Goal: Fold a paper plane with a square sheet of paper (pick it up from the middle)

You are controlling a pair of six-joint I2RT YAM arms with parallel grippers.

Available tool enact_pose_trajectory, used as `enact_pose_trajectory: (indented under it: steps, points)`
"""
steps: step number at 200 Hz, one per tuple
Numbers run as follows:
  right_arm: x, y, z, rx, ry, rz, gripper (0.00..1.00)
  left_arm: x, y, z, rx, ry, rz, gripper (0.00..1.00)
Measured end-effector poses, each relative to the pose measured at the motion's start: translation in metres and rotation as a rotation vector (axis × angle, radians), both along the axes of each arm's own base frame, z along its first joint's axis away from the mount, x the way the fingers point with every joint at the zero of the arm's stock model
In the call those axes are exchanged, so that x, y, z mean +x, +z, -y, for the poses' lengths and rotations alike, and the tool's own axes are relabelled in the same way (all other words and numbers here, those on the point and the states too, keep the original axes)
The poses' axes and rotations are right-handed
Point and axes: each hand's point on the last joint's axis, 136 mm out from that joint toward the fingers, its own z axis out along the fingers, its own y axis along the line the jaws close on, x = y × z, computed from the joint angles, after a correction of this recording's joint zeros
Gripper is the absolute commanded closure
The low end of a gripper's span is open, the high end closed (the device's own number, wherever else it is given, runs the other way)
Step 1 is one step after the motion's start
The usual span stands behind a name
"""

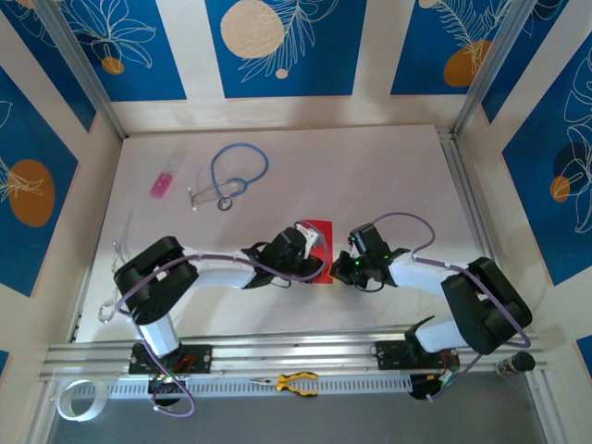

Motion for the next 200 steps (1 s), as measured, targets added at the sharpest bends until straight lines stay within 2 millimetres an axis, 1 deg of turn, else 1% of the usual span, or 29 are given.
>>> enact_pose_trajectory:
  steps: [30, 65, 100, 135, 172, 200]
  points:
    - [0.003, 0.014, -0.003, 0.030, -0.003, 0.037, 1.00, 0.002, 0.002, 0.002, -0.018, 0.013, -0.001, 1.00]
    - [0.006, 0.018, -0.007, 0.060, -0.009, 0.043, 1.00, 0.003, 0.003, 0.003, -0.024, 0.018, -0.002, 1.00]
    - [0.006, 0.011, -0.011, 0.081, -0.013, 0.026, 1.00, 0.003, 0.003, 0.003, -0.024, 0.017, -0.003, 1.00]
    - [0.003, -0.005, -0.005, 0.065, -0.033, -0.028, 1.00, 0.003, 0.003, 0.003, -0.024, 0.017, -0.003, 1.00]
    - [0.005, -0.006, -0.002, 0.075, -0.016, -0.032, 1.00, 0.004, 0.003, 0.002, -0.024, 0.020, -0.002, 1.00]
    - [0.006, -0.006, 0.000, 0.075, 0.012, -0.021, 1.00, 0.012, 0.003, -0.003, -0.022, 0.039, 0.000, 1.00]
